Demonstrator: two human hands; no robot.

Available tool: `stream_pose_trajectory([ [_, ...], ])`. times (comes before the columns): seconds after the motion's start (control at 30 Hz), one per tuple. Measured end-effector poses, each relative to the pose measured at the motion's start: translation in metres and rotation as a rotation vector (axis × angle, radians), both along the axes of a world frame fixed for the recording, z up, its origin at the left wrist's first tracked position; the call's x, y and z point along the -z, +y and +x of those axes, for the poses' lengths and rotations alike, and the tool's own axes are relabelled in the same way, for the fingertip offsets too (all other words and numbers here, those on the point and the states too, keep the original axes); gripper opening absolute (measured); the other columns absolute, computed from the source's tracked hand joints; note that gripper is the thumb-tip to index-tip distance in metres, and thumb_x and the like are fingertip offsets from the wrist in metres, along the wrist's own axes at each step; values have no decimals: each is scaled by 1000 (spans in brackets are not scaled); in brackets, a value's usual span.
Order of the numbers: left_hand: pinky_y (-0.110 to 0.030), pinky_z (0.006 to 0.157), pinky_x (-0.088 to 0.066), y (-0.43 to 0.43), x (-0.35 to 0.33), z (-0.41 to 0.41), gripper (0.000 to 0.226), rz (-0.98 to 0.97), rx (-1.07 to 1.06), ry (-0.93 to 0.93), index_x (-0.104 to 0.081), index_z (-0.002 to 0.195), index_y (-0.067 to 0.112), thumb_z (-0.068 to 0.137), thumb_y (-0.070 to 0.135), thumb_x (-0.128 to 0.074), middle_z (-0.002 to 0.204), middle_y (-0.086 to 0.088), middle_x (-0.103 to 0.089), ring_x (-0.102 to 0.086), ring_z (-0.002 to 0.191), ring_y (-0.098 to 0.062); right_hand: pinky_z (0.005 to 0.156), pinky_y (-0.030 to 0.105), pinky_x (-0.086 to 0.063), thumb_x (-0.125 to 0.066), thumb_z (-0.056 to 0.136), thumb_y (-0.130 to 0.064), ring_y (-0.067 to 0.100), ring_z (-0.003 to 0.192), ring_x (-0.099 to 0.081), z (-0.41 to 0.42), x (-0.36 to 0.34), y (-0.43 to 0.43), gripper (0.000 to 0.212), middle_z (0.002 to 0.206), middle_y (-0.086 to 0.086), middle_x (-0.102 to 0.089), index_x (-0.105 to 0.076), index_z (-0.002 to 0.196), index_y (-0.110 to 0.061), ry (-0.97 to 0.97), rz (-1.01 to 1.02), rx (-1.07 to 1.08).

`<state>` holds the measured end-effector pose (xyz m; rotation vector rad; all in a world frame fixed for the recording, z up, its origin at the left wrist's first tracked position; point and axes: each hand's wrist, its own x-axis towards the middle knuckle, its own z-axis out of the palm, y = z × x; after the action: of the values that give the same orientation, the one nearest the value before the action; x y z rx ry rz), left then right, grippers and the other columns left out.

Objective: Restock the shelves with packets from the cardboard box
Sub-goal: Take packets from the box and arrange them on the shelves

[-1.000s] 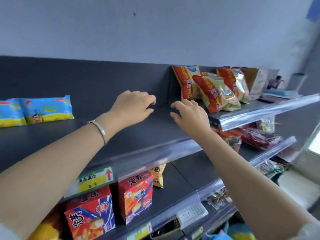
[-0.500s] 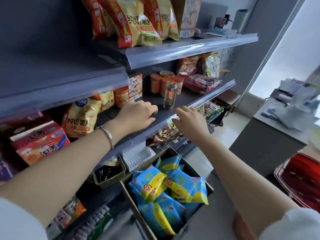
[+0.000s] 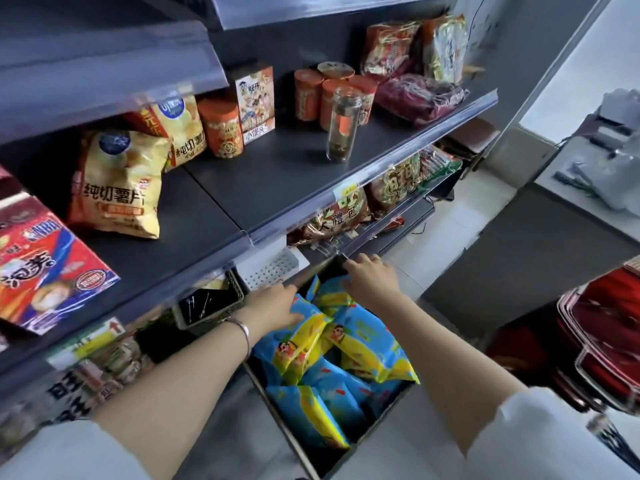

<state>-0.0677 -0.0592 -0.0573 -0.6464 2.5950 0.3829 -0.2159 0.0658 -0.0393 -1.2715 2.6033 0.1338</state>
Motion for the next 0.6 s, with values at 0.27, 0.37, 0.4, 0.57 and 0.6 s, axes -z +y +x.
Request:
stream_pose_trajectory([
  [0.27, -37, 81, -47, 0, 32, 6, 78, 187, -230, -133, -38, 127, 7, 75, 60, -65, 125, -13, -53, -56, 108, -29, 91, 42, -32, -49, 89, -51, 31, 120, -43, -6, 37, -27, 45, 127, 5, -52, -47, 128, -28, 54, 321, -37],
  [0.37, -34, 76, -44, 1, 24, 3, 69, 110, -182, -129, -44, 116, 9, 75, 61, -64, 119, -8, -55, -57, 108, -27, 93, 43, -26, -59, 83, -46, 27, 118, -40, -1, 42, -27, 43, 121, 5, -54, -51, 120, -25, 108, 325, 22],
  [0.4, -33, 75, -43, 1, 21, 1, 62, 105, -162, -116, -45, 110, 11, 76, 60, -64, 116, -6, -56, -57, 107, -27, 95, 43, -25, -61, 82, -42, 27, 118, -38, 0, 43, -28, 42, 122, 5, -53, -53, 119, -24, 108, 325, 45],
  [0.57, -37, 84, -46, -7, 3, -6, 40, 252, -159, -1, -47, 108, 14, 85, 43, -62, 115, -8, -56, -56, 104, -29, 90, 39, -39, -59, 88, -29, 28, 118, -48, 1, 34, -24, 44, 127, 8, -47, -50, 129, -17, -71, 234, 164],
  [0.6, -37, 84, -46, -10, -4, -7, 37, 247, -158, 30, -48, 109, 16, 86, 43, -61, 114, -8, -57, -57, 103, -28, 83, 37, -42, -57, 90, -26, 28, 116, -52, 0, 30, -22, 43, 127, 8, -48, -48, 130, -14, -116, 191, 186],
])
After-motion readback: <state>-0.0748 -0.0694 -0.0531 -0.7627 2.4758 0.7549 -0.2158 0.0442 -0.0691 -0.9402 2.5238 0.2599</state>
